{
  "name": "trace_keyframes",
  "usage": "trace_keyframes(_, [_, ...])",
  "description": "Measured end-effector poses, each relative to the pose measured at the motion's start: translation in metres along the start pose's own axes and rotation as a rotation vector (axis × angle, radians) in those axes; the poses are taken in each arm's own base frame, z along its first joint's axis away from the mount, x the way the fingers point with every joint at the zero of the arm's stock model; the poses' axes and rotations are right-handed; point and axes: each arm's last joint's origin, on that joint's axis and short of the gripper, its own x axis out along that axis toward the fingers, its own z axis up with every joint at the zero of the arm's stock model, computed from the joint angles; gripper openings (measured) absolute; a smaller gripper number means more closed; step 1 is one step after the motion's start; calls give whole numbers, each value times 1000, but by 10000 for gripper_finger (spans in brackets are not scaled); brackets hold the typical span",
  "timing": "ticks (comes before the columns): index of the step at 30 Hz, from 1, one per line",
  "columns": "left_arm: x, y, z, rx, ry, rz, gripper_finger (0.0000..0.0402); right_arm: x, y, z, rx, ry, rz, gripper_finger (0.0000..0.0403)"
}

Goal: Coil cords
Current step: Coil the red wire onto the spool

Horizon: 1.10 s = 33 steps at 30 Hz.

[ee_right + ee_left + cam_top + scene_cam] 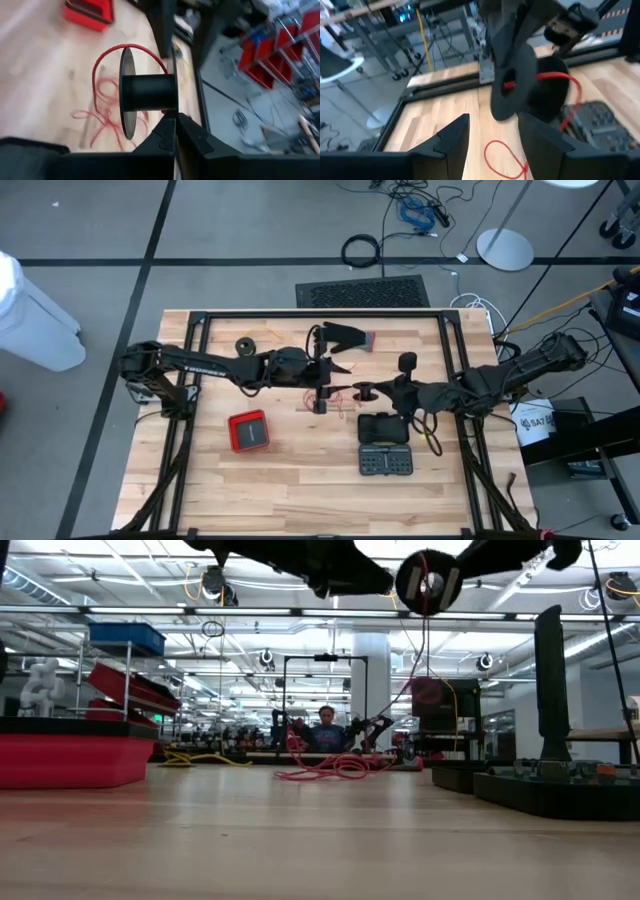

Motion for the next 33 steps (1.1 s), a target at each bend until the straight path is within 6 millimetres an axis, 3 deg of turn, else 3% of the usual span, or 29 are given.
trace_keyframes(7, [5,-10,3,1,-58,-22,173,0,-2,5,14,-51,3,0])
trace_keyframes(13, [5,-9,7,-2,-92,-9,144,0,-2,6,24,-59,9,0])
trace_keyframes(18, [5,-9,6,-2,-80,-2,95,0,-2,6,29,-59,8,0])
trace_keyframes(23, [5,-9,6,34,-83,-13,16,0,-2,6,49,-63,6,0])
trace_keyframes(28, [5,-9,6,56,-78,8,5,1,-3,5,116,-52,1,4])
trace_keyframes(33, [5,-5,5,71,-39,146,3,1,-3,0,162,3,-43,37])
